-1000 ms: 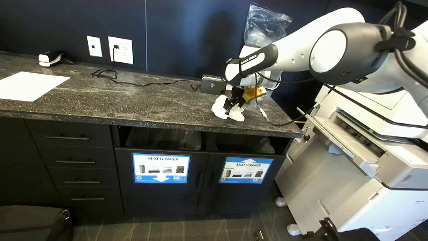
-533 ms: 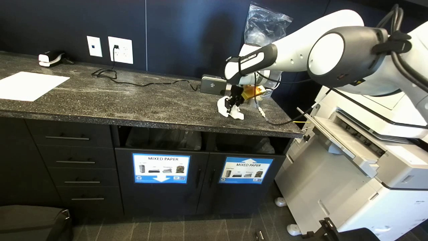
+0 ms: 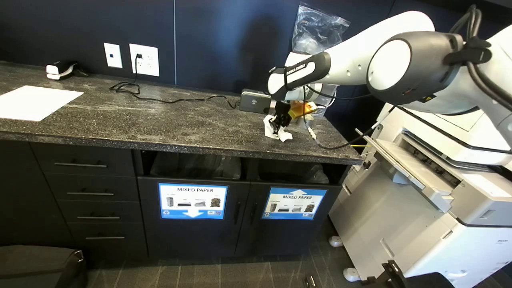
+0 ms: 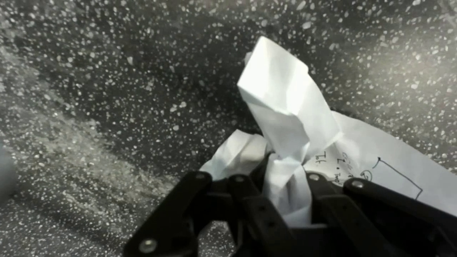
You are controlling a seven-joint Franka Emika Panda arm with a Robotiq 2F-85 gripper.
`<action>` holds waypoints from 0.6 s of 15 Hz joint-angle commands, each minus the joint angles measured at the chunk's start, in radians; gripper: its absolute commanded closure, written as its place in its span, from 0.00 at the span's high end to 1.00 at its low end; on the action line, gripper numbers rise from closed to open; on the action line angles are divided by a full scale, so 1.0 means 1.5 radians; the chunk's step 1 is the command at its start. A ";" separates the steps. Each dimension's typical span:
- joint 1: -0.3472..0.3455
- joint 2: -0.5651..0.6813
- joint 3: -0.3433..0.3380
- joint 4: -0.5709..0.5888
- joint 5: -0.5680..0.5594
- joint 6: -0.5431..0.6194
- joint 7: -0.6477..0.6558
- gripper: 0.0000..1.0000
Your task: Pick up the three papers from the countertop and put them in the bin on the right
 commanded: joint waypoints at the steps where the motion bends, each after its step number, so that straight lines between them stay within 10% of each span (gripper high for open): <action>1: 0.007 -0.019 -0.018 -0.036 -0.013 -0.036 0.002 0.04; 9: 0.007 -0.177 -0.053 -0.279 -0.047 -0.005 0.066 0.04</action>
